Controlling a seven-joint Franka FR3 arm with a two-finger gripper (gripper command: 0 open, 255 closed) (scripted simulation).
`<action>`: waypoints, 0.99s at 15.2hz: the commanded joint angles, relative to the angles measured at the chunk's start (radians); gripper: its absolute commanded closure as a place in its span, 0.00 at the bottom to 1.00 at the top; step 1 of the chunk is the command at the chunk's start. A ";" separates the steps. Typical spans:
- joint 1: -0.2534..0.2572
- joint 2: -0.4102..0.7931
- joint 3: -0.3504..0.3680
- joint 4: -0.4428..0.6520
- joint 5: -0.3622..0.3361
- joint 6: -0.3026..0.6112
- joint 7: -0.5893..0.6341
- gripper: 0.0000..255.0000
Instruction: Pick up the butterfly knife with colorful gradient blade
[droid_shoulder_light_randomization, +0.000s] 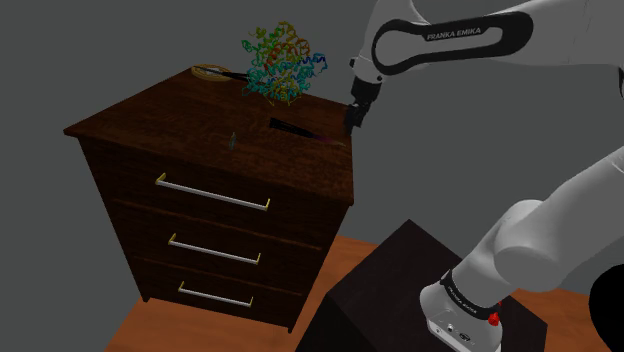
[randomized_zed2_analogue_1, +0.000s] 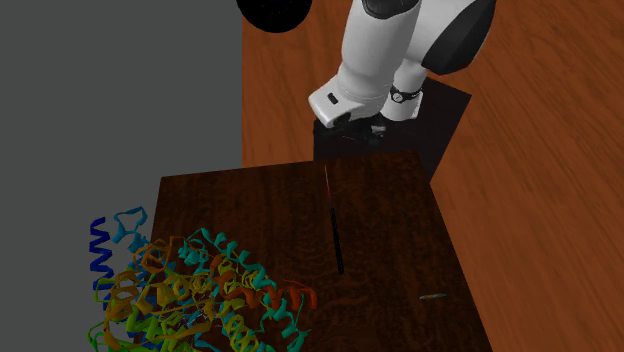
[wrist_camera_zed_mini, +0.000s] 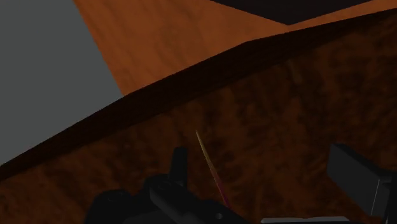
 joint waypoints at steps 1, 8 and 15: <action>0.009 0.073 -0.001 0.067 0.019 0.023 -0.051 0.00; 0.026 0.301 0.016 0.291 0.091 0.077 -0.216 0.00; 0.032 0.498 0.054 0.529 0.139 0.075 -0.339 0.00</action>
